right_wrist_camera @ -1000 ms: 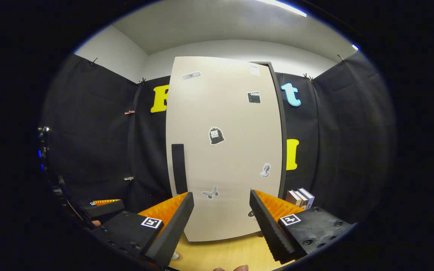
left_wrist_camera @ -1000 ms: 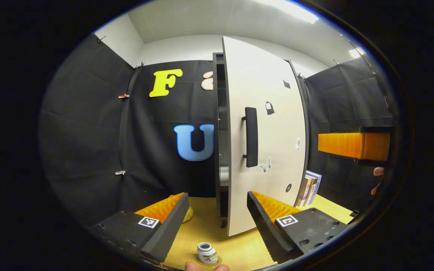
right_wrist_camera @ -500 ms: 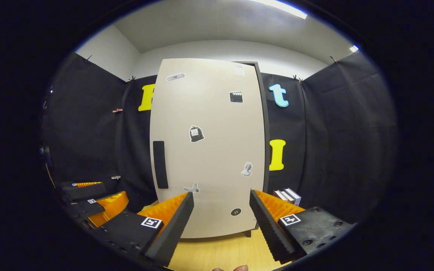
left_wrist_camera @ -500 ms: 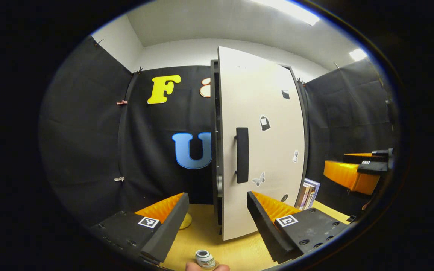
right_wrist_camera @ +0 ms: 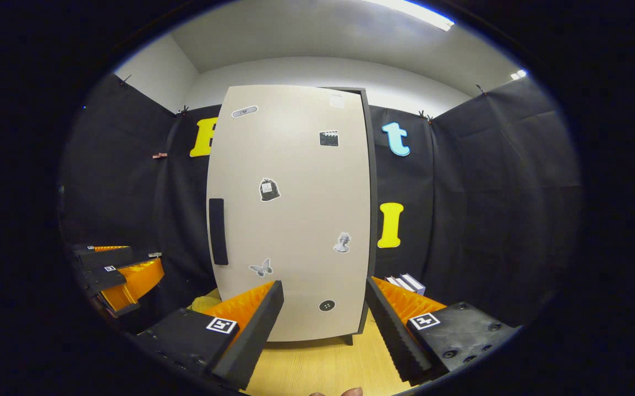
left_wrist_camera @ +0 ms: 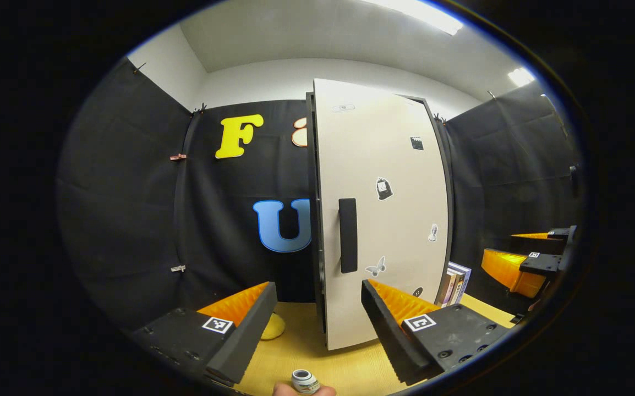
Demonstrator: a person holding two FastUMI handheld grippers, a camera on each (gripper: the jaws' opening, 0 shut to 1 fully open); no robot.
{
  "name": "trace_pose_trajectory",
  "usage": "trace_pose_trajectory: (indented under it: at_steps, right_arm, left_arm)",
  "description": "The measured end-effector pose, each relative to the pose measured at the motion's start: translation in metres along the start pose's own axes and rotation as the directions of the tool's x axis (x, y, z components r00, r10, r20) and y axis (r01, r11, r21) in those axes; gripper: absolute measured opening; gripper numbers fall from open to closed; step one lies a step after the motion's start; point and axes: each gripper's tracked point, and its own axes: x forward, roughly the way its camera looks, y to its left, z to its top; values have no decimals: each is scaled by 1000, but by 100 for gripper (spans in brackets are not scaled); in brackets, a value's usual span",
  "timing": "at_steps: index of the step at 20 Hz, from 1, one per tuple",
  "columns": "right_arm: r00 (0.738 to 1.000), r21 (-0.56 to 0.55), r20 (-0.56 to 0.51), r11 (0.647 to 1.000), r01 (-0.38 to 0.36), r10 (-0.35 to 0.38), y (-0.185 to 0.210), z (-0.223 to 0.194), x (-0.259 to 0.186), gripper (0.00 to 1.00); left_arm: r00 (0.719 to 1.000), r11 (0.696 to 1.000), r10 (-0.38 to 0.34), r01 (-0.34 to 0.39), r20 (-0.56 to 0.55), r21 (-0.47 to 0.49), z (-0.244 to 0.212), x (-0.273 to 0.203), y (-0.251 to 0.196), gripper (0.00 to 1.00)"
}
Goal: Open the cabinet door with the right hand, grasp the bottle in the cabinet with the left hand and place it on the coaster, then close the cabinet door with the right hand.
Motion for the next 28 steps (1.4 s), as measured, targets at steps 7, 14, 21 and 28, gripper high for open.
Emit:
trace_pose_trajectory:
  at_steps: [7, 14, 21, 28]
  right_arm:
    - [1000, -6, -6, 1000, 1, -1, -1, -1, 4, 97]
    - [1000, -2, -7, 1000, 6, -6, -2, 0, 5, 97]
    - [1000, -9, -1, 1000, 5, -5, 0, 1, 6, 97]
    - [1000, -19, 24, 1000, 3, -2, -1, 5, 7, 98]
  left_arm:
    - [1000, 1000, 6, -6, -4, -11, -4, 6, 5, 97]
    - [1000, 1000, 4, -4, -7, -13, -9, 6, 0, 97]
    - [1000, 1000, 4, -4, -11, -14, -11, 10, 6, 97]
    - [1000, 1000, 3, -3, -10, -12, -10, 11, 6, 97]
